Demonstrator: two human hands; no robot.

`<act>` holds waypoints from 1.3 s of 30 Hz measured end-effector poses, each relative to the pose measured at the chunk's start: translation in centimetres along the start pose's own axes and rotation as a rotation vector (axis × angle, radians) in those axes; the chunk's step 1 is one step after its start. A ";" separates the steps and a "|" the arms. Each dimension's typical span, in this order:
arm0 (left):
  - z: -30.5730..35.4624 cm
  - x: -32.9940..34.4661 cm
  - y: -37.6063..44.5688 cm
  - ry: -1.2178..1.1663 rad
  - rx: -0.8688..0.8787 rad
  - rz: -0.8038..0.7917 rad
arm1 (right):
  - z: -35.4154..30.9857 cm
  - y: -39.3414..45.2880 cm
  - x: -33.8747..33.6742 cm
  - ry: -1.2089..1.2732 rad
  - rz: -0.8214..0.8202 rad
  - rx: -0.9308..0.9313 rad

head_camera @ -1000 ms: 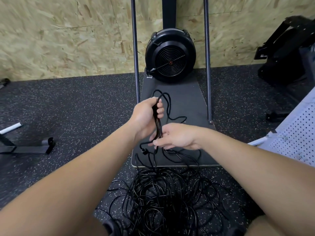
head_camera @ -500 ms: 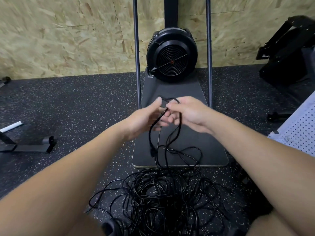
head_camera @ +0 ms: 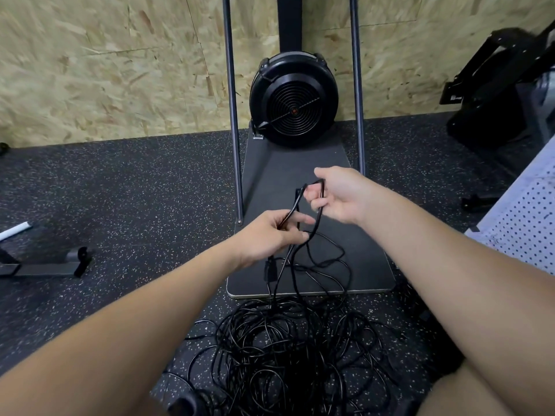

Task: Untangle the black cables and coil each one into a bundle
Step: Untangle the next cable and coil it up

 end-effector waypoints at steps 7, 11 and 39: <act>-0.3 0.5 -0.3 0.138 0.008 0.053 | -0.3 -0.1 -0.2 -0.016 -0.087 0.012; 0.8 -1.7 -0.1 0.013 0.046 0.129 | -0.1 0.3 -1.9 -0.439 -0.119 -0.133; 1.1 -8.5 0.0 -0.251 -0.010 0.376 | 1.1 -1.1 2.7 -0.742 -0.302 -0.451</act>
Point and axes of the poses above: each hand's wrist, its own y-axis towards the middle knuckle, its own x-axis out of the palm, z = x × y, the point moved 8 cm from there along y, towards the middle knuckle, and after that the axes turned 14 degrees about -x, right-handed, at the moved point
